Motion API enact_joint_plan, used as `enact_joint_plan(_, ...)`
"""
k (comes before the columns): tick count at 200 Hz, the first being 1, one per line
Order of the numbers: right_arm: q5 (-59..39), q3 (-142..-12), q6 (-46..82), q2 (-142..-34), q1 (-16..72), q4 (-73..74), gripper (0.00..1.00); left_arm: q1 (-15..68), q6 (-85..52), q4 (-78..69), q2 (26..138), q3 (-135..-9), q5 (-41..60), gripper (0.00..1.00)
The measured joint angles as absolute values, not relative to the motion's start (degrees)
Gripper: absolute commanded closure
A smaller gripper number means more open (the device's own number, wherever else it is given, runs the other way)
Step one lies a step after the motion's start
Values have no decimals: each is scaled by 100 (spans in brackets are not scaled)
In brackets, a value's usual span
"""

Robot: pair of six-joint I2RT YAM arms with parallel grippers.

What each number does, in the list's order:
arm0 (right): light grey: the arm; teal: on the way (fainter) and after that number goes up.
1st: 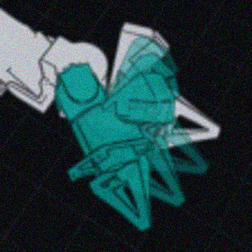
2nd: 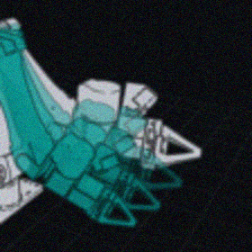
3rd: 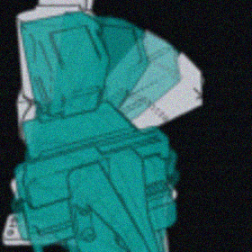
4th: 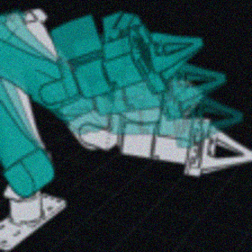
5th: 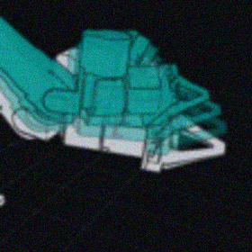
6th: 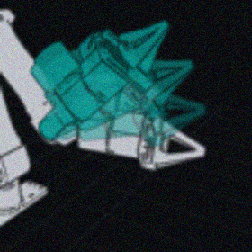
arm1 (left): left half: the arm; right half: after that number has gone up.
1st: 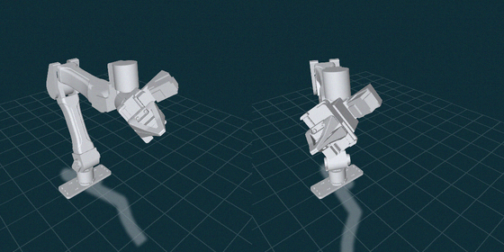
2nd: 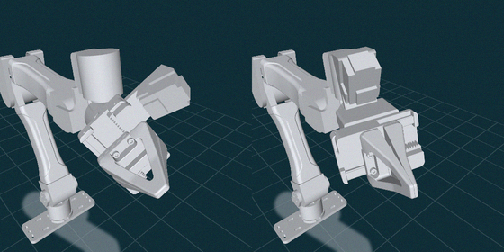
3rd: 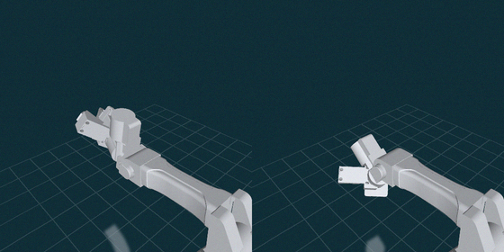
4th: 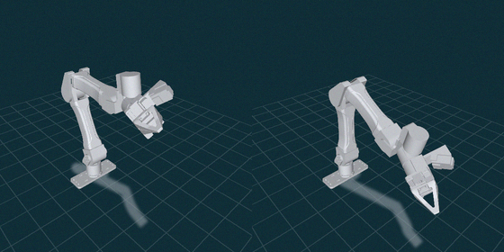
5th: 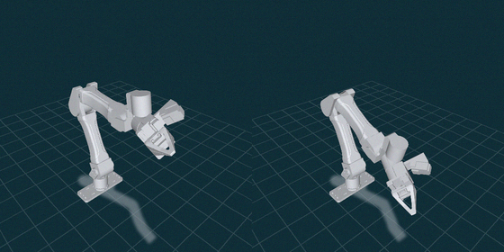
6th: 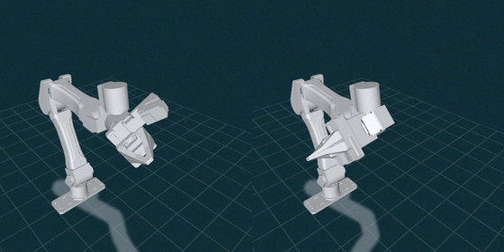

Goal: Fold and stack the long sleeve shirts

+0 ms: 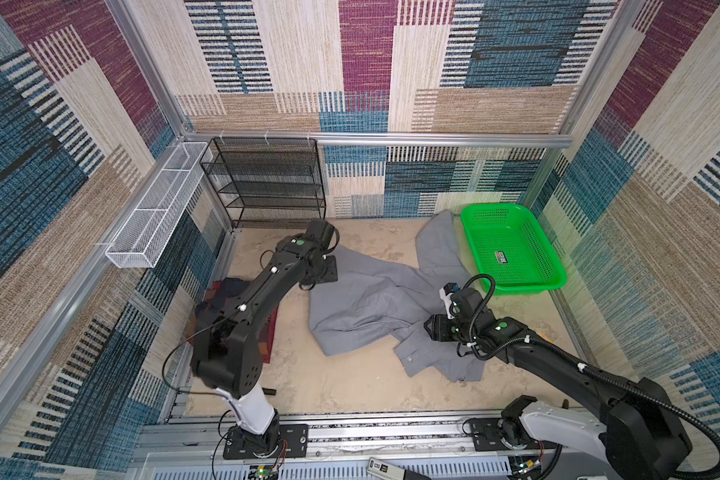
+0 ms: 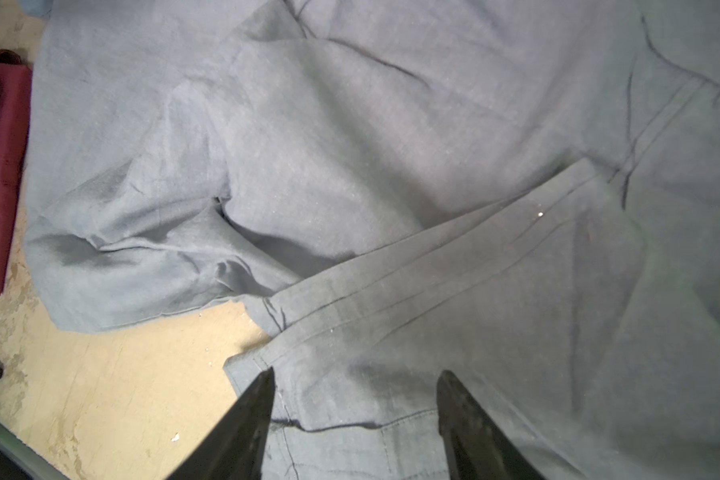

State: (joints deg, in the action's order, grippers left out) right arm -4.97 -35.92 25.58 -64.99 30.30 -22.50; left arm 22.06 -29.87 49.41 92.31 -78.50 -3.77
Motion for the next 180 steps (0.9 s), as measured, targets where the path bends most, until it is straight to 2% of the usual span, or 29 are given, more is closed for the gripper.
enact_joint_plan(26,-545,-3693,2536,-6525,3068,-2244,36,2370,-4064,4851,7907,-5927,220,48)
enact_joint_plan(51,-563,-3754,2517,-6541,3181,-2239,36,2418,-4722,4482,7161,-4831,440,46)
enact_joint_plan(82,-561,-3765,2519,-6556,3352,-2248,36,2427,-4866,4095,7262,-4423,349,46)
enact_joint_plan(125,-537,-3765,2526,-6447,3441,-2261,36,2414,-4816,3599,8005,-4587,5,47)
enact_joint_plan(130,-537,-3765,2532,-6436,3448,-2263,36,2416,-4814,3498,8053,-4587,-8,49)
enact_joint_plan(146,-534,-3756,2543,-6407,3465,-2265,36,2418,-4777,3236,8259,-4587,-86,64)
enact_joint_plan(169,-526,-3743,2543,-6361,3465,-2307,36,2416,-4705,2965,8519,-4606,-104,100)
enact_joint_plan(180,-491,-3736,2541,-6340,3476,-2298,36,2416,-4565,2952,8586,-4722,-102,100)
